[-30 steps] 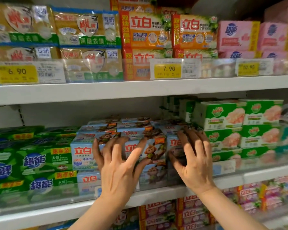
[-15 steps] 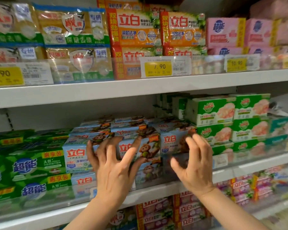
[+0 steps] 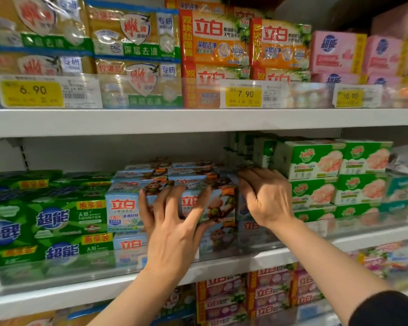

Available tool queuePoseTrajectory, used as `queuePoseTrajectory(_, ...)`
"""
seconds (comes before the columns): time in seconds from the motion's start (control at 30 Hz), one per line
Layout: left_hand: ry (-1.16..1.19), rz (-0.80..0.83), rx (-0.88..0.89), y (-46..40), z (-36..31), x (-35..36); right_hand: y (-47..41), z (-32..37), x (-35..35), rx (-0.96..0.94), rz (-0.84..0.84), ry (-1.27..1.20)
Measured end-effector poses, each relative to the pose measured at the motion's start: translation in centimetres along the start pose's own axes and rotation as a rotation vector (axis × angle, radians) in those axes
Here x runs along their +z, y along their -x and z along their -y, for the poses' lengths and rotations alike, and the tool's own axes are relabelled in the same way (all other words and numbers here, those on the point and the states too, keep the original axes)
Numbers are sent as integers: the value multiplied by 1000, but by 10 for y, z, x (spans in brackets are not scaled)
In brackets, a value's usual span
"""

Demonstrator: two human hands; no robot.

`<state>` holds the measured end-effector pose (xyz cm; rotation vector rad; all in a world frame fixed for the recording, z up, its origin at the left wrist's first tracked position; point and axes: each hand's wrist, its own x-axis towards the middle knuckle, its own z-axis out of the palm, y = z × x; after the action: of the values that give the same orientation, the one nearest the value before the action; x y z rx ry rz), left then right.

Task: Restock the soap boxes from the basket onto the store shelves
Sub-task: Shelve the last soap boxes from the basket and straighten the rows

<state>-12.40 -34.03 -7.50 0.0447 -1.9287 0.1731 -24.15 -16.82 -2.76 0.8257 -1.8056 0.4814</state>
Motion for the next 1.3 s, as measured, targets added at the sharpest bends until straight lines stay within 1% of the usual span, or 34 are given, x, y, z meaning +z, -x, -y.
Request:
queuePoseTrajectory(0.17, 20, 67, -31, -2, -1, -3, 1, 2, -1, -1, -16, -1)
queuePoseTrajectory(0.27, 13, 59, 3, 1, 0, -4, 10, 7, -4, 43, 15, 3)
queuePoseTrajectory(0.33, 34, 48, 43, 6, 3, -6, 20, 14, -8, 33, 20, 35)
queuePoseTrajectory(0.43, 60, 46, 104, 14, 13, -13, 32, 24, -9, -7, 114, 130)
queuePoseTrajectory(0.5, 59, 26, 102, 18, 25, -20, 34, 24, -7, -5, 133, 153)
queuePoseTrajectory(0.6, 28, -39, 24, 20, 51, -34, 34, 28, -5, -3, 82, 151)
queuePoseTrajectory(0.67, 8, -53, -94, 21, 70, -42, 32, 40, -4, -44, 19, 142)
queuePoseTrajectory(0.73, -5, -25, -228, 22, 87, -46, 27, 58, 1, -115, -13, 110)
queuePoseTrajectory(0.8, -24, 45, -297, 23, 98, -48, 20, 72, 6, -154, 11, 71)
queuePoseTrajectory(0.87, -17, 80, -279, 23, 104, -48, 17, 78, 10, -167, 23, 64)
queuePoseTrajectory(0.97, -12, 48, -239, 21, 110, -50, 18, 78, 11, -169, 33, 102)
queuePoseTrajectory(1.1, -24, 27, -209, 20, 112, -52, 13, 89, 11, -124, 39, 88)
queuePoseTrajectory(1.17, -20, 29, -187, 21, 113, -52, 3, 104, 11, -144, 78, 56)
queuePoseTrajectory(1.3, -17, 77, -176, 23, 114, -52, -24, 126, 14, -142, 270, 62)
